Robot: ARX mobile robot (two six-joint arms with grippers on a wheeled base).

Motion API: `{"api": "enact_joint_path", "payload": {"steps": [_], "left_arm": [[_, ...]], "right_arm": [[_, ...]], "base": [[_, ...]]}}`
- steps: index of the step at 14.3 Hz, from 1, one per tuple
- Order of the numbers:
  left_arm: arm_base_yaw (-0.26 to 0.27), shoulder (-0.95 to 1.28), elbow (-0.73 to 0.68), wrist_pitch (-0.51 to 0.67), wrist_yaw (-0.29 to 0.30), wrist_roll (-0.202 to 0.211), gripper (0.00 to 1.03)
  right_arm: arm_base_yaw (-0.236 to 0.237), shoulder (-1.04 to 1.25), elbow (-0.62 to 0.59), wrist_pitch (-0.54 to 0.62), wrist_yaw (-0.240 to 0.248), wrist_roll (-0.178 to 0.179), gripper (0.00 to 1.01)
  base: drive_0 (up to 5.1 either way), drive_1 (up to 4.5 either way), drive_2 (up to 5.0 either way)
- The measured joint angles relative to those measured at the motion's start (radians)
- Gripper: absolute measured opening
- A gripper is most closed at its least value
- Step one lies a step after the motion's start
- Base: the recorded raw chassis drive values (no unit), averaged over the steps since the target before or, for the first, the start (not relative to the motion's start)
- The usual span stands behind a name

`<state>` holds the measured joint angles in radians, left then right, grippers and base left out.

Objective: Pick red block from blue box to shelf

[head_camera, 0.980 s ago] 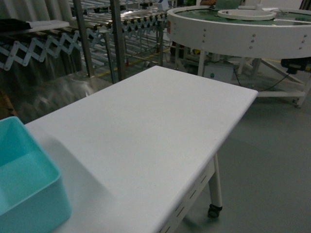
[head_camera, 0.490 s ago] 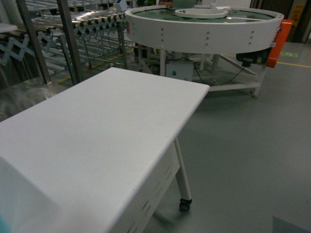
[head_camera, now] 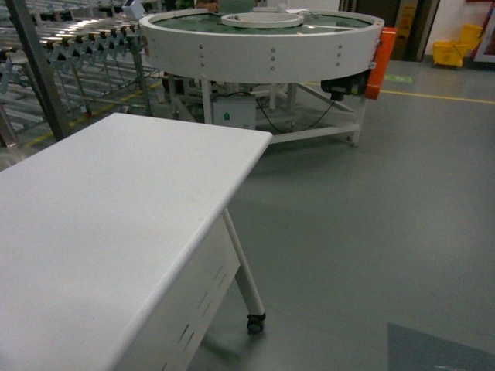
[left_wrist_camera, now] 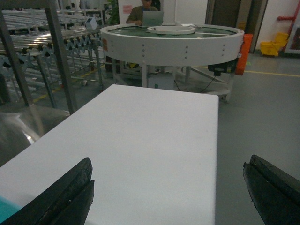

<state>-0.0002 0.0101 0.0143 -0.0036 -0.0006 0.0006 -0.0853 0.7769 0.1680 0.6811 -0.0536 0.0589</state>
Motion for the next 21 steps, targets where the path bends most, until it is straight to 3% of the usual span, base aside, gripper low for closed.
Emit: {"api": "enact_joint_path", "payload": {"steps": [10,21], "left_arm": [[0.0,0.0,0.0,0.0,0.0,0.0,0.98],[-0.001,0.0,0.0,-0.001,0.0,0.0,0.98]], "right_arm": [[0.0,0.0,0.0,0.0,0.0,0.0,0.26],[0.0,0.001,0.0,-0.002,0.0,0.0,0.26]], "base": [[-1.7,-1.67,-1.7],[-0.9,3.44,-5.2]]}}
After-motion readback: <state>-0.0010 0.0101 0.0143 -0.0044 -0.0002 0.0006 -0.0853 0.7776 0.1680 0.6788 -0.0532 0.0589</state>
